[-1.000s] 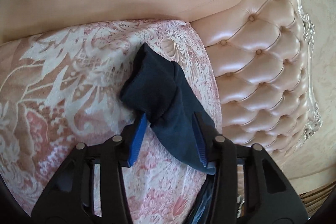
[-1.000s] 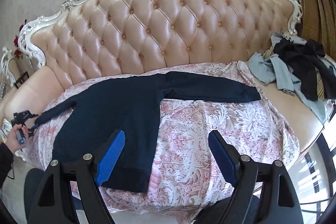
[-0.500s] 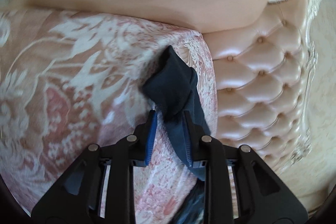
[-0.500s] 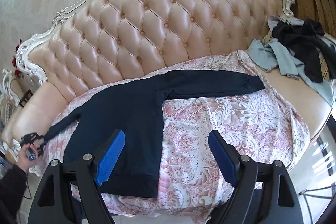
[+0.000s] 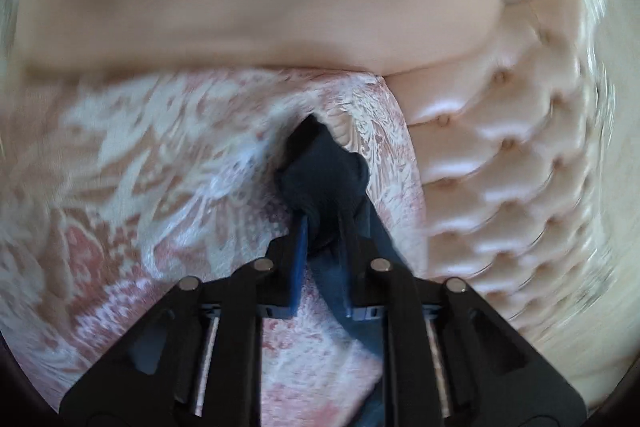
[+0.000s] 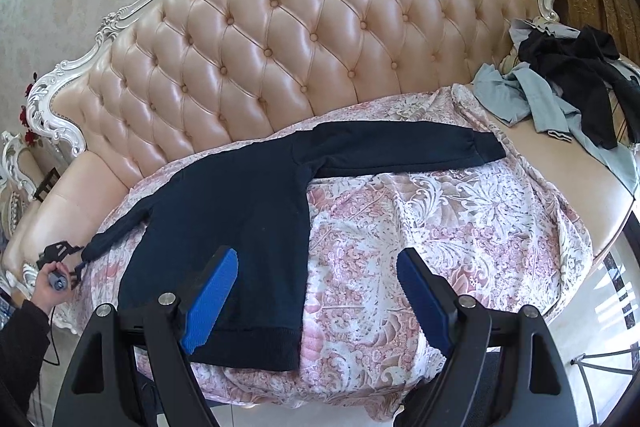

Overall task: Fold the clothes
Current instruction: 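Grasp the navy sweatshirt sleeve cuff with the left tool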

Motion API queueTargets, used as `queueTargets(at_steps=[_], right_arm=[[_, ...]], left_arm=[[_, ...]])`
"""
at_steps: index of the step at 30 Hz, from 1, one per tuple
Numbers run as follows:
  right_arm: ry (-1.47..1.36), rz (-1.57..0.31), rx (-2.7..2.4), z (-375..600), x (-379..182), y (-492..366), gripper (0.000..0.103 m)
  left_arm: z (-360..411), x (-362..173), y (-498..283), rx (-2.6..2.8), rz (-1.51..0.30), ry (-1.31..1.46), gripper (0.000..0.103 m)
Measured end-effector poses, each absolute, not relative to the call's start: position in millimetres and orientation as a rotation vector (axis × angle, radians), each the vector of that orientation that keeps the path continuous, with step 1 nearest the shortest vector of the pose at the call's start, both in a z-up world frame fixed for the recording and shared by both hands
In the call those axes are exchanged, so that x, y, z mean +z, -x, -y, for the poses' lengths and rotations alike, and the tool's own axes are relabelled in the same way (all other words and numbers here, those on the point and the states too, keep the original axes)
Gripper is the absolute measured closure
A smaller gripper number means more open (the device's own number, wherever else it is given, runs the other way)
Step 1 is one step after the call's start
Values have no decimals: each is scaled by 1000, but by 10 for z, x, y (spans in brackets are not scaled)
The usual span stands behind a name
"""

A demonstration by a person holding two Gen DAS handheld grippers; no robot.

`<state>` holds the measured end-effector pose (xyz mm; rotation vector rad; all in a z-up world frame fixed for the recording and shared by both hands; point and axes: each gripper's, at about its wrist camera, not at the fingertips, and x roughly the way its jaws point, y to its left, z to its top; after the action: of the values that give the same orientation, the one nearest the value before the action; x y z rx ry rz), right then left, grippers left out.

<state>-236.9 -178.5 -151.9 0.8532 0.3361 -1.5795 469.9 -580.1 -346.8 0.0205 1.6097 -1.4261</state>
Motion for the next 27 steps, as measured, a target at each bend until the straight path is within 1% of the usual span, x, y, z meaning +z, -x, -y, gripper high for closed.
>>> queueTargets(at_steps=[3,4,8,14,15,18,24,27], right_arm=[[-849,-331,-1579,1776,-1510,2383,20],[-855,-326,-1577,1776,-1523,2394,20],[-878,-306,-1566,1774,-1572,2434,20],[-909,-280,-1571,1706,-1636,2530,20],[-914,-275,-1575,1693,-1646,2559,20],[-931,-262,-1590,1654,-1676,2647,20],[-973,-234,-1612,1589,-1753,2808,20],[-1001,-220,-1616,1576,-1808,2859,20]], left_arm=[[5830,-3144,-4555,-1510,-1446,-132,93],[5843,-3026,-4491,-1531,-1382,-180,97],[5934,-2602,-4160,-1554,-1162,-387,97],[6158,-2242,-3464,-1537,-882,-707,98],[6172,-2193,-3355,-1545,-844,-739,98],[6210,-2072,-3263,-1584,-900,-697,98],[6115,-1942,-2695,-1637,-653,-850,98],[6054,-1960,-2289,-1630,-511,-941,98]])
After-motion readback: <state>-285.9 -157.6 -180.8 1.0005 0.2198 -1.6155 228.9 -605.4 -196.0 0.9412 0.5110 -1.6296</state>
